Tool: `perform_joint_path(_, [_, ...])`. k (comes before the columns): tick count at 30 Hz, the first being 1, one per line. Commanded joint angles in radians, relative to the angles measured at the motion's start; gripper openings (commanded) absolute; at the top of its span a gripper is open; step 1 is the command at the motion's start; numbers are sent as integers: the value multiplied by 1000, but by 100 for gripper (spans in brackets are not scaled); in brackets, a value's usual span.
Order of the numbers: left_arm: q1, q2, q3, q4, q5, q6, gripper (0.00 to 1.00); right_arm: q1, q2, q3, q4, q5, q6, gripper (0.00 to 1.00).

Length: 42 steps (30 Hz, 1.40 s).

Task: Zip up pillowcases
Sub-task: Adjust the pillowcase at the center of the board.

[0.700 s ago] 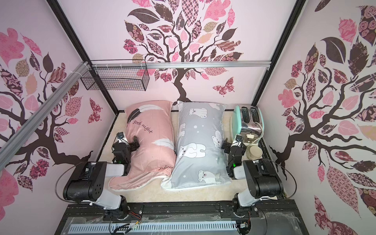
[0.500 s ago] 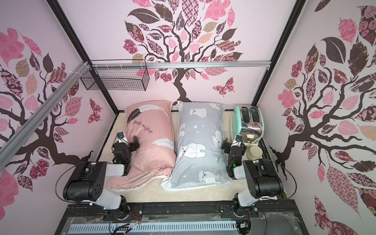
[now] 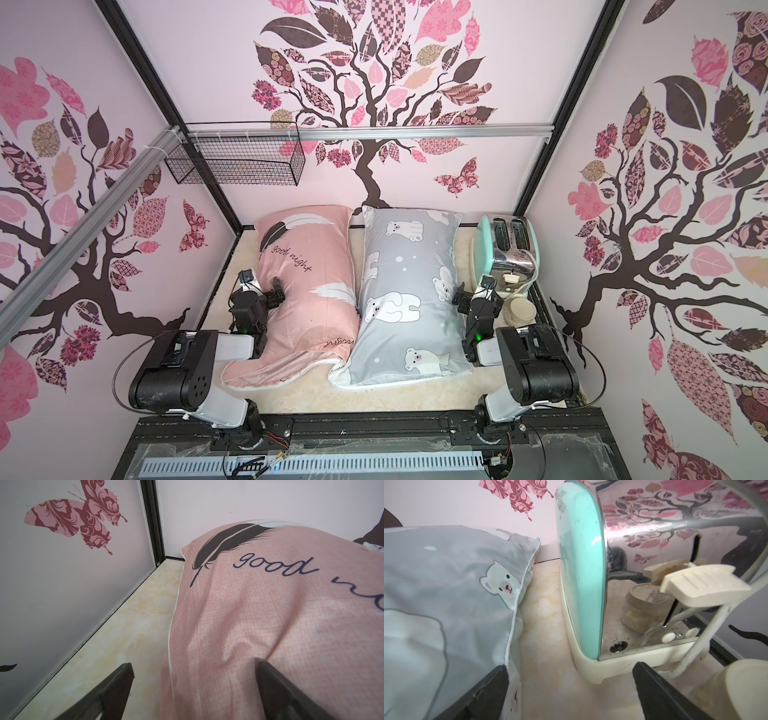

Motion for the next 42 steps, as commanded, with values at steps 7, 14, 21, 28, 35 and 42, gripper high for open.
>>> perform_joint_path(7, [-74,-268,68,-349,-203,8,96,40,-90,29,-77,54,-40,99])
perform_joint_path(14, [-373,-712,280,-1178,-262,-322,91,239,-505,312,-1035,-71,141,100])
perform_joint_path(21, [-658,-790,146,-1422,24,-586,64,609,-513,519,-1390,-395,245,97])
perform_joint_path(28, [-542,-614,-1,-1293,77,-685,53,917,-209,631,-1216,-581,388,73])
perform_joint_path(35, [-179,-541,11,-1295,194,-622,53,927,94,647,-1004,-525,410,54])
perform_joint_path(42, [-92,-452,6,-1217,255,-607,53,806,102,493,-1048,-529,433,50])
